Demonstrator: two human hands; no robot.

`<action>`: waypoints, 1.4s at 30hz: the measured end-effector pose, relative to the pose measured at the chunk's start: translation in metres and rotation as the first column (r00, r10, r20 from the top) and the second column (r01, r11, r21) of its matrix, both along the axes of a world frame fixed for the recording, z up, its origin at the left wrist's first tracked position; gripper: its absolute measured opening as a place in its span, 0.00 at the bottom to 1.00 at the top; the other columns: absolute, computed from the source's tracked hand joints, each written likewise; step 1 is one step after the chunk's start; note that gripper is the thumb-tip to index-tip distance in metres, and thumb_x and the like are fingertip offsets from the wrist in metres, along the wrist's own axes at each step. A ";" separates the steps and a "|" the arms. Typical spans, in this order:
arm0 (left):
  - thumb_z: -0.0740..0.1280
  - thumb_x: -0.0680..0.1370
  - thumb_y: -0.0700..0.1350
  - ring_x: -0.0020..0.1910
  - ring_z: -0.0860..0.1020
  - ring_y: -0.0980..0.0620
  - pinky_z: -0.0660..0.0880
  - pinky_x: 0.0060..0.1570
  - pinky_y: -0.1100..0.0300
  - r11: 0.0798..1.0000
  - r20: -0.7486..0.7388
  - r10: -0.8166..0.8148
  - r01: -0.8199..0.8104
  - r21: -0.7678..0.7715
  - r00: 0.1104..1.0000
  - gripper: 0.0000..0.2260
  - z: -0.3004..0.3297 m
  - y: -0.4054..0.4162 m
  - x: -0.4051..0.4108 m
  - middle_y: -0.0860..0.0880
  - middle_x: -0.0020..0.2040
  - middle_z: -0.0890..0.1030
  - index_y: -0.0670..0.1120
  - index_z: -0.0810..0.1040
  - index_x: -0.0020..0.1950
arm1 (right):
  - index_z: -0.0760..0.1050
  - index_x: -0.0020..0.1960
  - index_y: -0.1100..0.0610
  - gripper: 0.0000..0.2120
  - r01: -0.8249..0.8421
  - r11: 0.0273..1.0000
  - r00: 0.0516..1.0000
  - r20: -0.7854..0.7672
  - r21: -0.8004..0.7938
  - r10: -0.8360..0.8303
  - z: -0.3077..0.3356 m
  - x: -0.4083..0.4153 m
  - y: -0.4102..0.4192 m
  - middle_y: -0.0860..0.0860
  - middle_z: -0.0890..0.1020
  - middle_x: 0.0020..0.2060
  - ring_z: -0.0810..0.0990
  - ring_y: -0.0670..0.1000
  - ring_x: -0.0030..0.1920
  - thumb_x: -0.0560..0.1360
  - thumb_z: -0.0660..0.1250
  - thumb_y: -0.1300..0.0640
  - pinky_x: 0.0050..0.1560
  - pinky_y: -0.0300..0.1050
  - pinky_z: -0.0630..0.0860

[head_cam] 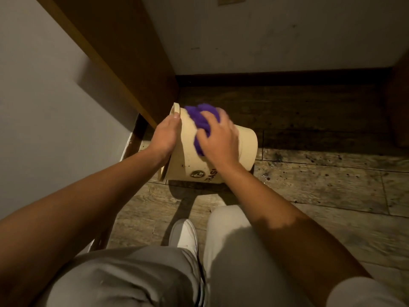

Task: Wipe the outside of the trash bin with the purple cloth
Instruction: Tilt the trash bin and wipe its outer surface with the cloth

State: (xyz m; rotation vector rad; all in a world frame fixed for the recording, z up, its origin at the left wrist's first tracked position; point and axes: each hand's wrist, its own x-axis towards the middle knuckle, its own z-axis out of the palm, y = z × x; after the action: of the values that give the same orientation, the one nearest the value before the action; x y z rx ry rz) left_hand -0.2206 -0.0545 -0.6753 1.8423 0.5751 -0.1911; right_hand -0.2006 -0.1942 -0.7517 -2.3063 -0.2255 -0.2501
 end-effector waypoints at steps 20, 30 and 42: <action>0.54 0.87 0.57 0.65 0.81 0.41 0.75 0.69 0.39 0.986 0.002 -0.163 0.163 -0.035 0.987 0.19 0.003 -0.014 0.000 0.41 0.66 0.82 0.52 0.74 0.73 | 0.69 0.75 0.47 0.24 0.008 0.963 0.995 -0.096 0.271 0.019 0.036 0.016 -0.019 0.51 0.76 0.66 0.75 0.51 0.63 0.79 0.63 0.50 0.60 0.49 0.74; 0.51 0.87 0.60 0.66 0.79 0.43 0.73 0.69 0.41 0.997 -0.054 -0.053 0.050 -0.058 0.997 0.24 -0.007 0.019 -0.007 0.44 0.68 0.78 0.50 0.68 0.78 | 0.74 0.65 0.52 0.16 0.324 0.942 0.904 -0.268 -0.082 -0.334 -0.060 0.008 -0.078 0.59 0.73 0.66 0.73 0.60 0.63 0.78 0.64 0.50 0.56 0.52 0.73; 0.58 0.86 0.57 0.61 0.78 0.47 0.74 0.53 0.51 0.991 -0.005 -0.134 0.134 0.008 0.991 0.18 0.003 0.017 -0.007 0.48 0.63 0.78 0.53 0.72 0.74 | 0.72 0.66 0.49 0.15 0.469 0.781 0.869 -0.372 0.413 -0.325 0.006 0.031 -0.105 0.49 0.76 0.61 0.78 0.50 0.56 0.80 0.63 0.53 0.53 0.45 0.76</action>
State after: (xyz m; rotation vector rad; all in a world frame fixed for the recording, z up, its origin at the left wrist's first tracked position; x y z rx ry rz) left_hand -0.2271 -0.0373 -0.6724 1.8902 0.4563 -0.2826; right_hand -0.1693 -0.2995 -0.7461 -1.8187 0.4452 -0.1622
